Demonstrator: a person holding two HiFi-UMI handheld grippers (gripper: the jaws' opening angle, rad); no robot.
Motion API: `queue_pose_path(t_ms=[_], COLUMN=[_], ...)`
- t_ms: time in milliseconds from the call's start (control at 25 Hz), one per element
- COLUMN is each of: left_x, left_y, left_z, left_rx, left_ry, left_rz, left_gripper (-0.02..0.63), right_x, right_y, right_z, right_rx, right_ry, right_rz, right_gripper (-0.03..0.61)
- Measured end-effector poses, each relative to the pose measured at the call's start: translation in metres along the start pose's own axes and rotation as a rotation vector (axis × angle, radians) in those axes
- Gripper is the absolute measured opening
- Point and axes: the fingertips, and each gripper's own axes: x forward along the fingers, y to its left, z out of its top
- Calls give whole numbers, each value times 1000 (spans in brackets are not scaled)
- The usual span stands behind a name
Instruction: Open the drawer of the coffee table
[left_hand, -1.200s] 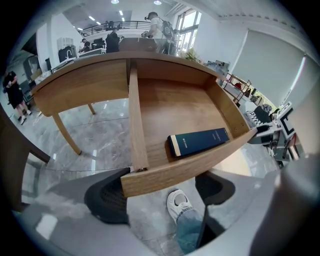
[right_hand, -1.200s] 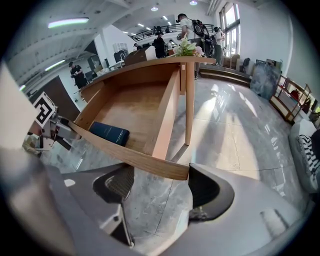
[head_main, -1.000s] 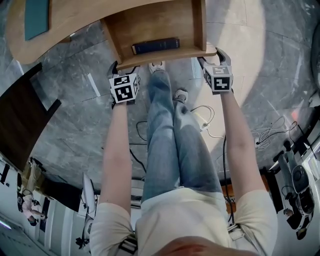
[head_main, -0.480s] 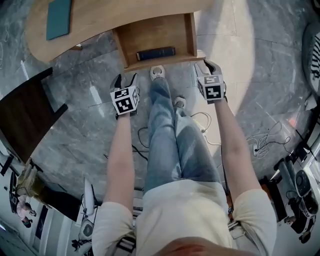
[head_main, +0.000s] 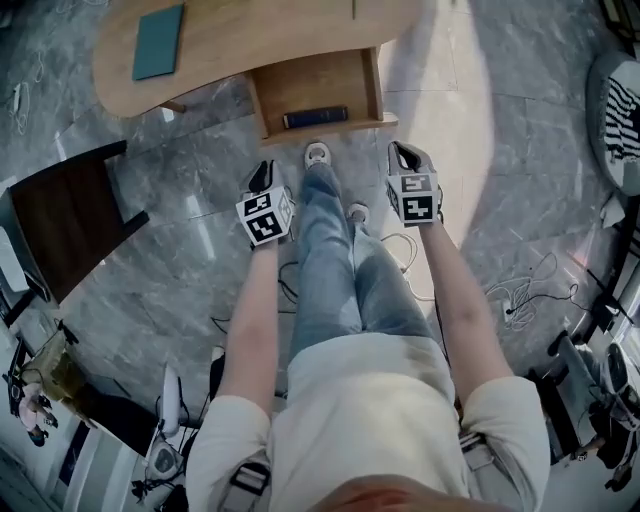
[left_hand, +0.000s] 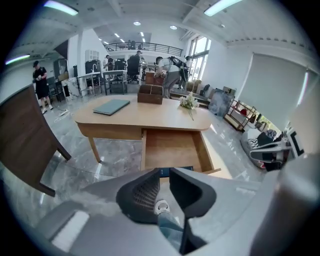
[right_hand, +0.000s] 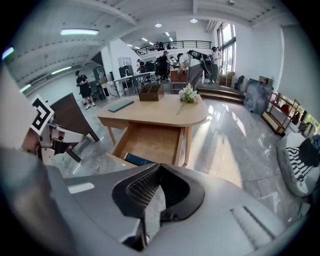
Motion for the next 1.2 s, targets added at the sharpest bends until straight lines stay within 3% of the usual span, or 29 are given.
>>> queue_pose_path(t_ms=[160, 480, 680, 960, 1200], left_x=[-40, -136, -193, -262, -308], left_y=[-17, -68, -100, -147, -160], left_z=[14, 30, 27, 42, 58], left_rx=[-78, -143, -104, 19, 71], left_ry=[-64, -163, -179, -244, -292], left_rz=[2, -35, -92, -193, -222], left_gripper=[3, 2, 2, 2, 2], right_x=[-47, -147, -211, -283, -329], right_y=[19, 69, 98, 124, 141], right_z=[14, 31, 47, 74, 92], right_rx=[-15, 10, 32, 6, -32], right_ry=[-50, -156, -249, -380, -460], right_rz=[28, 150, 201, 247, 274], right_gripper=[3, 3, 3, 3, 2])
